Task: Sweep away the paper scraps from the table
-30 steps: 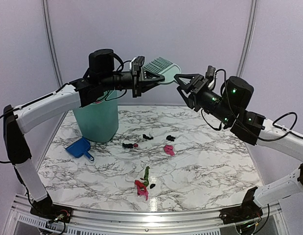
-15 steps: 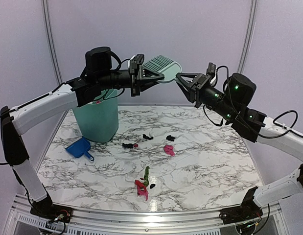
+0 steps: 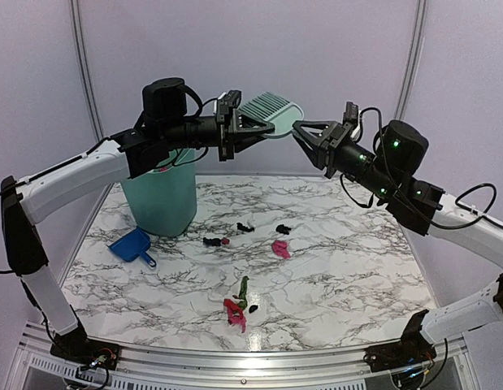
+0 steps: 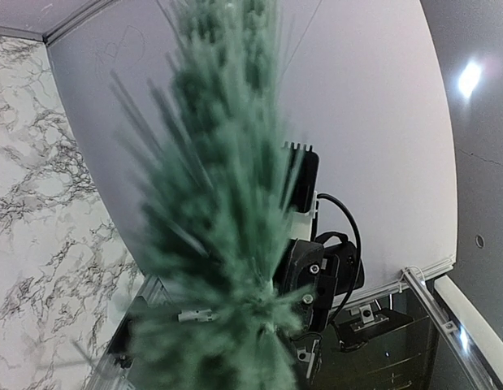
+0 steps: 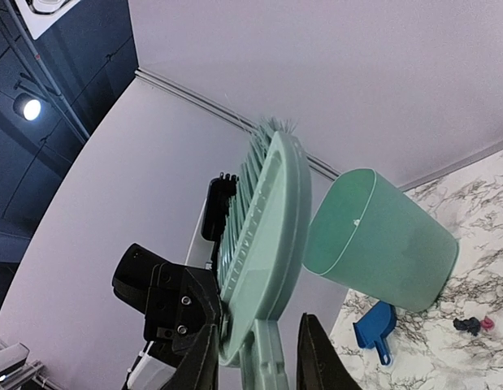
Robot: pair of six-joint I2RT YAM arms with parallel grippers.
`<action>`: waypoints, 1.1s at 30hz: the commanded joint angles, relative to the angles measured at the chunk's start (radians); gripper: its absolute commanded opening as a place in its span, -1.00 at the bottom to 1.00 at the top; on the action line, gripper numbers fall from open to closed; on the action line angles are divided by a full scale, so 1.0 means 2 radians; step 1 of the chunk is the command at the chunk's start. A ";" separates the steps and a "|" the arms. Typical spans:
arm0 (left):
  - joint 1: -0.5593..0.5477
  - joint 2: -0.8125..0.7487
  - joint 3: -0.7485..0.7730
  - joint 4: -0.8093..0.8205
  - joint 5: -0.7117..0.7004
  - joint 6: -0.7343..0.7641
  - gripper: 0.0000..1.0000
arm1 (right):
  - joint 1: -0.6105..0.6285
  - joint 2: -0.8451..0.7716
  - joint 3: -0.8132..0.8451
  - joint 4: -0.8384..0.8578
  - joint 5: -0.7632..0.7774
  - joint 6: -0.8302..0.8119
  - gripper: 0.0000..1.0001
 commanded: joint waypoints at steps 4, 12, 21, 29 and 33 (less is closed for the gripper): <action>-0.009 -0.009 -0.004 0.015 0.017 0.003 -1.00 | -0.006 -0.018 0.007 0.007 -0.003 0.000 -0.63; -0.012 -0.014 -0.020 0.014 0.013 0.009 -1.00 | -0.006 -0.030 -0.009 0.006 -0.005 -0.001 -1.00; -0.009 -0.087 -0.094 -0.132 -0.063 0.127 0.24 | -0.006 -0.055 0.011 -0.137 0.035 -0.042 -1.00; -0.005 -0.204 -0.223 -0.326 -0.289 0.204 0.51 | -0.006 -0.041 0.093 -0.378 0.120 -0.117 -1.00; -0.005 -0.230 -0.248 -0.448 -0.453 0.204 0.52 | -0.013 -0.006 0.120 -0.458 0.140 -0.164 -1.00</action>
